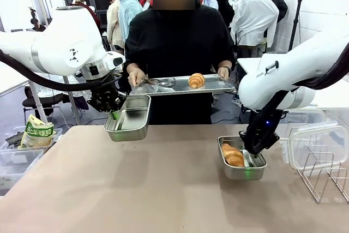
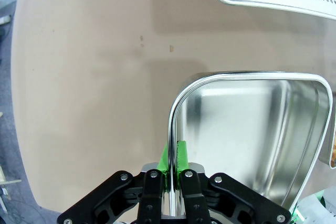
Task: Place the bread in airtight containers.
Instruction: Once an object is inside an Airtight Container , place the container in the center of the table.
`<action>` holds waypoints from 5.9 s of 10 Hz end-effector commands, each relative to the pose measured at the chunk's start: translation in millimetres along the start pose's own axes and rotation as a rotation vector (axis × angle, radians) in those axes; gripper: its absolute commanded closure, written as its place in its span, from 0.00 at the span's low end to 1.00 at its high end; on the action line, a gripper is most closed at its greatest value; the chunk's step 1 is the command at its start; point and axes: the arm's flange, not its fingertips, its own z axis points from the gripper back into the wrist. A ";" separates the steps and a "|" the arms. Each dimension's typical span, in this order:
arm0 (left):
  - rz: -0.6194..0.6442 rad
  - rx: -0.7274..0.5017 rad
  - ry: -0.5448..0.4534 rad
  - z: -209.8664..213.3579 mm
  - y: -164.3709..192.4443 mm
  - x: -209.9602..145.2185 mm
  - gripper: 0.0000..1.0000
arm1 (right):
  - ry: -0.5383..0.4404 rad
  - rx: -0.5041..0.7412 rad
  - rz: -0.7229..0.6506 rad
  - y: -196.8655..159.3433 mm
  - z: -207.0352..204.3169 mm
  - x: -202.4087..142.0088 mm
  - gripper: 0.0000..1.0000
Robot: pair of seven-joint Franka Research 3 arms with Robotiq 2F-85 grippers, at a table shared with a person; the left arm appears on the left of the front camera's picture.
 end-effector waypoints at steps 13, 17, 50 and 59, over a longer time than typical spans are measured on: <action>0.001 -0.003 -0.007 3.7 0.8 1.0 1.00 | -0.132 -0.062 -0.074 -3.1 -32.0 0.7 0.58; 0.001 -0.003 -0.007 3.7 0.8 1.0 1.00 | -0.113 -0.037 -0.065 -4.6 -31.2 0.9 0.00; 0.001 -0.003 -0.007 3.7 0.8 1.0 1.00 | -0.367 -0.057 -0.042 -9.2 125.0 -19.0 0.00; 0.001 -0.003 -0.007 3.7 0.8 1.0 1.00 | -0.367 -0.057 -0.042 -9.2 125.0 -19.0 0.00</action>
